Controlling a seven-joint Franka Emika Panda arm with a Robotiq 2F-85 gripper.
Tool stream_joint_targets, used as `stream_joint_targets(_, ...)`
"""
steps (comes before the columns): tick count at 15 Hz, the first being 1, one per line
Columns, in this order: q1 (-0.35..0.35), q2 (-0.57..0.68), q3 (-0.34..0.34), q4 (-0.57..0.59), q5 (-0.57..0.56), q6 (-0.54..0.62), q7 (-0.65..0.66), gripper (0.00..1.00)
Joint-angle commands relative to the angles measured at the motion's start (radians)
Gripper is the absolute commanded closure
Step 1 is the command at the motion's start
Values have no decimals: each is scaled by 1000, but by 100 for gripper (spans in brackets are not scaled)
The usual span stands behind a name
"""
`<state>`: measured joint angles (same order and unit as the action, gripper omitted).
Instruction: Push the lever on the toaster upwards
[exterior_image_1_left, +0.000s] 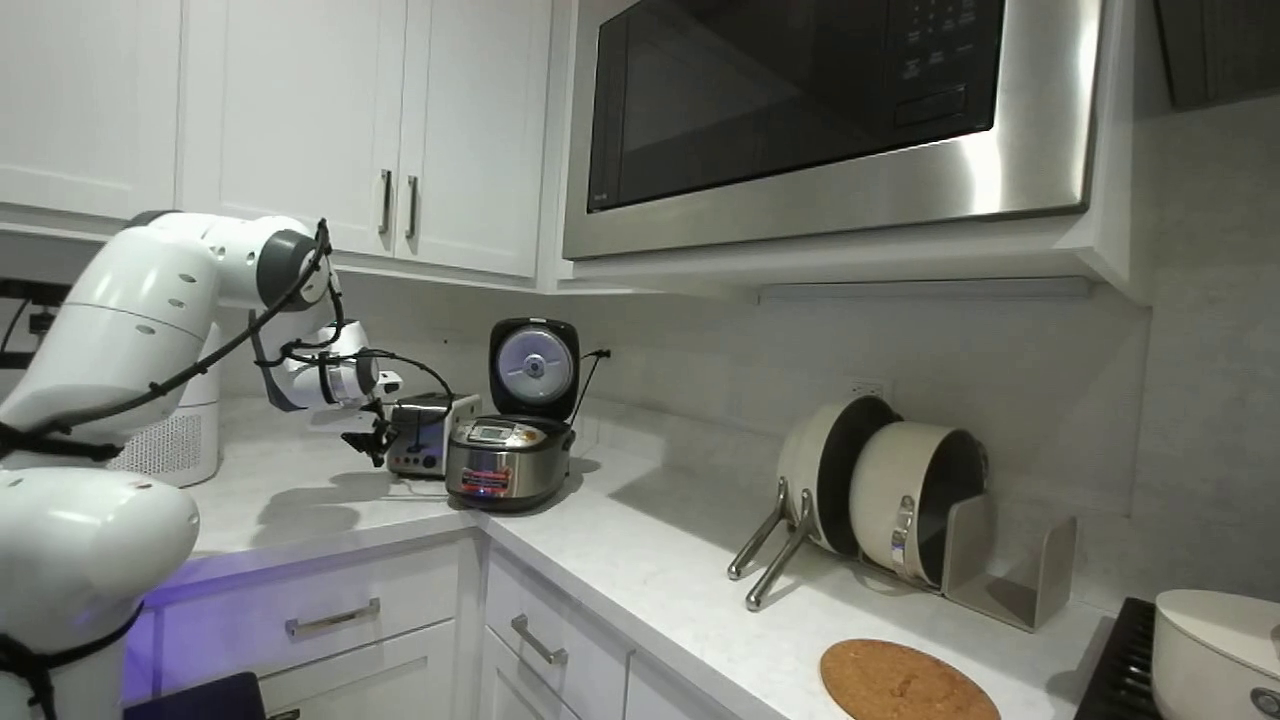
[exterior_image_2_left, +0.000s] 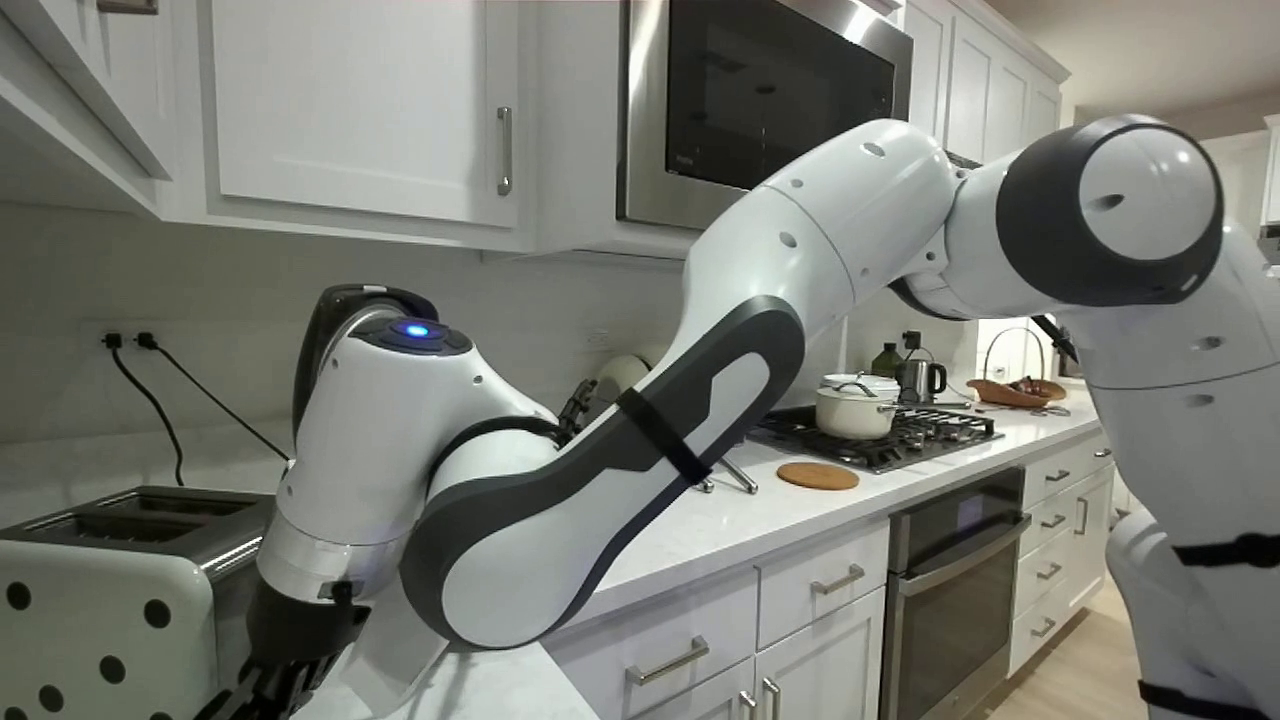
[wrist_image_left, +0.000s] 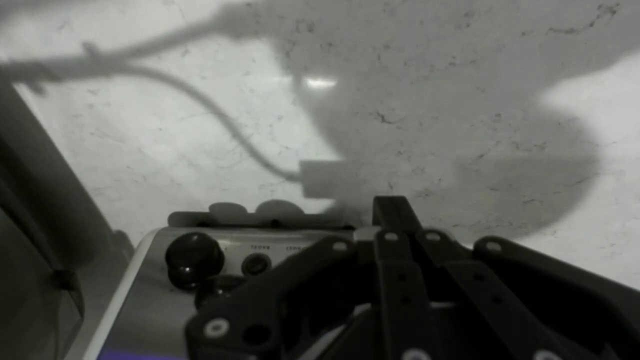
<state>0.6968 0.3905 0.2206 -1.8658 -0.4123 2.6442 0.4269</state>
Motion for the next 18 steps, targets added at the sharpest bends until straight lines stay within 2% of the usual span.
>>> stream_joint_targets(1, 39, 30, -41, 60, -5, -6, 8, 100)
stream_joint_targets(7, 69, 45, -88, 89, -11, -8, 11, 100)
stream_joint_targets(18, 88, 73, -112, 110, -7, -9, 8, 100)
